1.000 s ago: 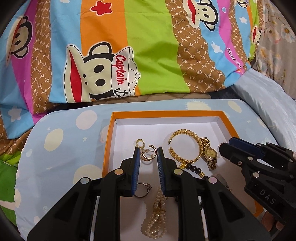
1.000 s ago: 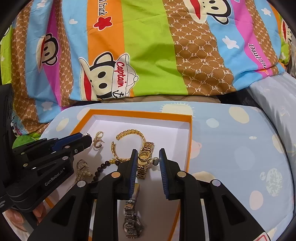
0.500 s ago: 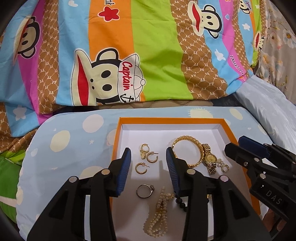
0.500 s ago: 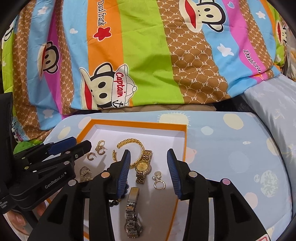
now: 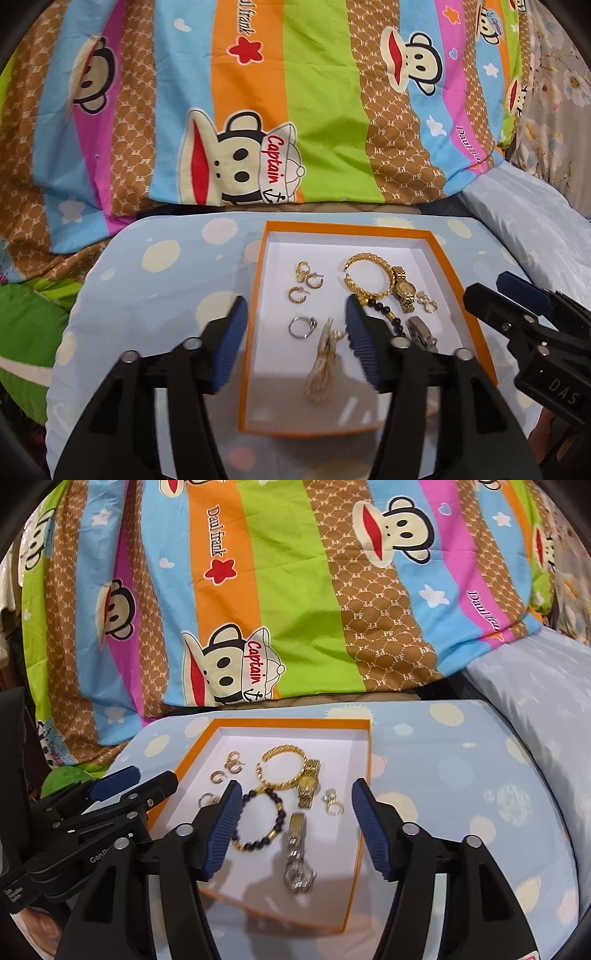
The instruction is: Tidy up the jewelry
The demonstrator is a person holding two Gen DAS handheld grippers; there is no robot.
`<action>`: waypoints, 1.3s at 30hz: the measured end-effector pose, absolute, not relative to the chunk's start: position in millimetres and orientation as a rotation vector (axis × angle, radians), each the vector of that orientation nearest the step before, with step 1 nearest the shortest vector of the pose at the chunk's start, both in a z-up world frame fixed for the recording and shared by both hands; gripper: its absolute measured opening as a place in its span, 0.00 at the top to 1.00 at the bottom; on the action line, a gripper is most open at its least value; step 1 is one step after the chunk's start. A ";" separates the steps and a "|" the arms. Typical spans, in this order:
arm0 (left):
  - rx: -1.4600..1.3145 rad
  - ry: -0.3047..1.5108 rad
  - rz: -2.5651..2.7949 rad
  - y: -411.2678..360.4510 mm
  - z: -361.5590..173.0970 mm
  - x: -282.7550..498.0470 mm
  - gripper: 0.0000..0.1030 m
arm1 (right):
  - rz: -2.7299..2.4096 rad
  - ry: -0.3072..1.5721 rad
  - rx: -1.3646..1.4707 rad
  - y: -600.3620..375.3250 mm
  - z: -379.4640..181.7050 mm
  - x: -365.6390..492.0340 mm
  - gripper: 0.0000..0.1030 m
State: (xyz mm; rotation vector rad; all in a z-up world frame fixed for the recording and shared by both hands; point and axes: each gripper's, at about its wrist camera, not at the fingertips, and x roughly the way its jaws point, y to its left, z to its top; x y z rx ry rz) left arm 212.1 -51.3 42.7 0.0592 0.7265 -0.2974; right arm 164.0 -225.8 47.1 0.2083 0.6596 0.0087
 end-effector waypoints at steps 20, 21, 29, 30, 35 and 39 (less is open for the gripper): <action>0.087 0.725 -0.199 -28.2 12.3 108.5 0.31 | -0.092 0.600 0.130 -201.9 20.1 61.6 0.23; 0.089 0.726 -0.193 -28.2 10.1 106.5 0.29 | -0.091 0.601 0.128 -200.4 19.0 59.9 0.23; 0.140 0.691 -0.167 -35.5 7.2 101.5 0.20 | -0.127 0.573 0.049 -187.2 16.0 54.7 0.20; 0.140 0.698 -0.166 -35.8 6.3 102.6 0.20 | -0.128 0.576 0.051 -187.9 15.7 55.2 0.20; 0.157 0.705 -0.143 -37.3 3.9 103.5 0.20 | -0.140 0.592 0.053 -188.9 13.9 57.9 0.18; 0.161 0.705 -0.128 -37.1 4.0 103.4 0.18 | -0.144 0.598 0.053 -188.9 13.2 59.0 0.17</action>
